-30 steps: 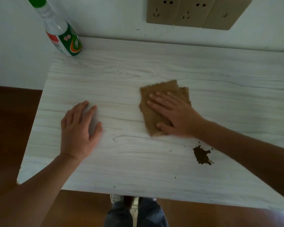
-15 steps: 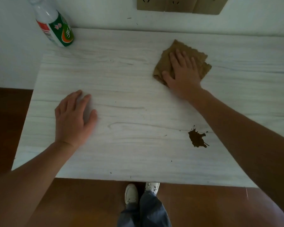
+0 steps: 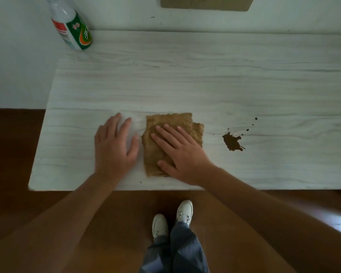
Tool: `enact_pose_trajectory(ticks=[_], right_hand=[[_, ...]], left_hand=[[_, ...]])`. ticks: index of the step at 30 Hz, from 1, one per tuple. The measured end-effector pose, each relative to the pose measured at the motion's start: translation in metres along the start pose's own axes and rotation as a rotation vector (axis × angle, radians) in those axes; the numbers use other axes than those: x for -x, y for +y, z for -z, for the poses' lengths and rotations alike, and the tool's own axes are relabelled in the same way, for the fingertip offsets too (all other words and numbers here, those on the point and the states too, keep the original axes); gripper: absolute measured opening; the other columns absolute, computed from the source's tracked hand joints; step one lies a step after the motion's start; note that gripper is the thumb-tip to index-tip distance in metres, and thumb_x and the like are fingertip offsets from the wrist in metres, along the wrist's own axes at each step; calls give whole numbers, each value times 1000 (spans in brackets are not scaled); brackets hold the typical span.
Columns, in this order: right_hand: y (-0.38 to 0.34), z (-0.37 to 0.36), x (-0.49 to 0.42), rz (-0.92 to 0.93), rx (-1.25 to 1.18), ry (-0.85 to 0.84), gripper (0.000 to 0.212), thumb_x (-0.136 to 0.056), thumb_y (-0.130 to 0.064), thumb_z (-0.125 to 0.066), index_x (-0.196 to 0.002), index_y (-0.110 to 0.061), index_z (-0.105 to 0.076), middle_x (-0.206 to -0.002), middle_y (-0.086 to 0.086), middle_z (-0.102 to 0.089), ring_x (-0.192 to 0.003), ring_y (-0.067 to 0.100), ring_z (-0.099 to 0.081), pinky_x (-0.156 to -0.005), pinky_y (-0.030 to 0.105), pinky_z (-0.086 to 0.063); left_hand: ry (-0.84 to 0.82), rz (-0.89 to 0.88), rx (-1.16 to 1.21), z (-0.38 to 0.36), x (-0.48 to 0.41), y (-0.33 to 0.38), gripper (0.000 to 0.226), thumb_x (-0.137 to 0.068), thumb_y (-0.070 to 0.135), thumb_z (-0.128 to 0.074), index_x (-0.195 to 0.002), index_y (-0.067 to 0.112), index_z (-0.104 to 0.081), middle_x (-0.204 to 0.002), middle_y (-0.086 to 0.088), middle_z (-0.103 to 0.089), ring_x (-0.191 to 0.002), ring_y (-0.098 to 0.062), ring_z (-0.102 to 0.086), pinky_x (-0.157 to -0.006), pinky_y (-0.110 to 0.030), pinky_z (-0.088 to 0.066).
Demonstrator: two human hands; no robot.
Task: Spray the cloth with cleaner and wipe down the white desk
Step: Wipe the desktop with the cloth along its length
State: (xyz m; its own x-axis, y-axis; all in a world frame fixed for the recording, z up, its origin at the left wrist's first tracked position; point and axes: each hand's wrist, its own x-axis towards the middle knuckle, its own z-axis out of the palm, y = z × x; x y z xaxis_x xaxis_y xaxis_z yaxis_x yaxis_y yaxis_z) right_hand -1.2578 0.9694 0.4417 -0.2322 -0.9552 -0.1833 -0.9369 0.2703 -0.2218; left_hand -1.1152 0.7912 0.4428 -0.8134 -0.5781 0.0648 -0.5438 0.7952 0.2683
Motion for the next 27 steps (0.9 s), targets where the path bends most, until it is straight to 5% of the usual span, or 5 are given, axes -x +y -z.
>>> enact_pose_trajectory(ticks=[5,10,20,27], right_hand=[[82,21,-31,-259,-28,145,75,-94,-60,-26,-159,-22,-24,-167,3,-20,-155,23,-14,-125,40,-4],[122,36,-56,-502,-27,146,73,-100,-57,-26,-161,-21,-11,-169,2,-6,-156,20,-1,-126,41,1],[-20,-6,39,-166,10,-40,72,-102,-58,-18,-161,-22,1,-168,1,6,-154,20,14,-126,48,0],[20,10,-25,-163,11,34,72,-100,-59,-22,-161,-24,-9,-169,0,-6,-156,20,2,-126,42,1]], left_hand=[[-65,-4,-48,-9,10,-2,63,-105,49,-29,-158,17,-38,-169,-13,-26,-159,-31,-16,-129,-52,-11],[-59,-4,-68,-8,10,-1,61,-106,47,-27,-158,17,-37,-168,-14,-27,-159,-32,-17,-130,-52,-12],[-6,1,0,-7,12,1,59,-103,42,-33,-154,14,-46,-166,-14,-33,-157,-32,-23,-128,-54,-16],[-17,5,-31,-8,10,1,58,-105,42,-33,-153,14,-46,-166,-14,-33,-157,-32,-24,-128,-54,-17]])
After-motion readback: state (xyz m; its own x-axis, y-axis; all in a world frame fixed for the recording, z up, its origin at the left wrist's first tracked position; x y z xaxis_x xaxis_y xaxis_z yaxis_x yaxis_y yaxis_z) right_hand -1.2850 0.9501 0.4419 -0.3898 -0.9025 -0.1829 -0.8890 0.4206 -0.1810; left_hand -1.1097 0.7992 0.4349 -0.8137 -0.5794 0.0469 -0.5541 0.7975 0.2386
